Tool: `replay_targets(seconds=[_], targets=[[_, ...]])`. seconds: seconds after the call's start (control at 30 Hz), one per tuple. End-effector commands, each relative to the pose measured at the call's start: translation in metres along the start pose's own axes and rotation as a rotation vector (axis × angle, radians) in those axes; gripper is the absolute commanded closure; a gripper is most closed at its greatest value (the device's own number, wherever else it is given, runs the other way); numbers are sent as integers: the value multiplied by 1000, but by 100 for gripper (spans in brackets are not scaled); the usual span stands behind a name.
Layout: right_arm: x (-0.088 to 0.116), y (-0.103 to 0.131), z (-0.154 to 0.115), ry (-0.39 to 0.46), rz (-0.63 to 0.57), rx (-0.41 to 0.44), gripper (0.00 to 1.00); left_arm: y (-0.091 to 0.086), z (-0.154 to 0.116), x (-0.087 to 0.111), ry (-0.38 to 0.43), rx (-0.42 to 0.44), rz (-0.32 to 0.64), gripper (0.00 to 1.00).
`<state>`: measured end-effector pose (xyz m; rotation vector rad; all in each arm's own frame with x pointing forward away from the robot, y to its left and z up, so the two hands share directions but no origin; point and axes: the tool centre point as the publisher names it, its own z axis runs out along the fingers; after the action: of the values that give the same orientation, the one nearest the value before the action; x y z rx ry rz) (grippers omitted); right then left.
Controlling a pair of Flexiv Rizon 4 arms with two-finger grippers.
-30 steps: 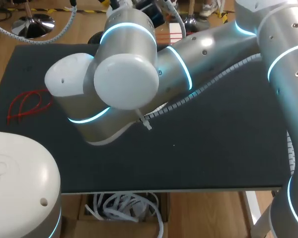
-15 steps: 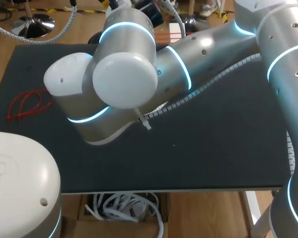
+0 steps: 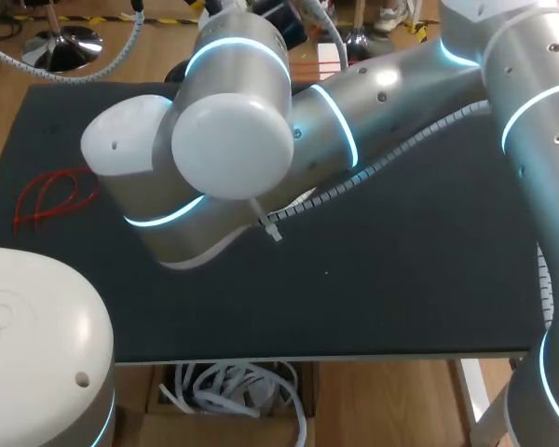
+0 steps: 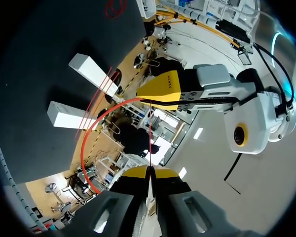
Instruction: Grab the tape and strap the tape.
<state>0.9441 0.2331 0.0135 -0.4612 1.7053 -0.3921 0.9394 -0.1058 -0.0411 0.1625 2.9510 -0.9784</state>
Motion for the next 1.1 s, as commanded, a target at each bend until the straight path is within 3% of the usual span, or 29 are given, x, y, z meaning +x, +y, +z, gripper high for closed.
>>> replay_targets(seconds=[0.03,1.1], targets=[[-1,-2,-2,5,-5,-10,100,0,-1,0,0,-3,-1,100],[-1,-2,-3,8,-5,-23,100,0,-1,0,0,-3,-1,100]])
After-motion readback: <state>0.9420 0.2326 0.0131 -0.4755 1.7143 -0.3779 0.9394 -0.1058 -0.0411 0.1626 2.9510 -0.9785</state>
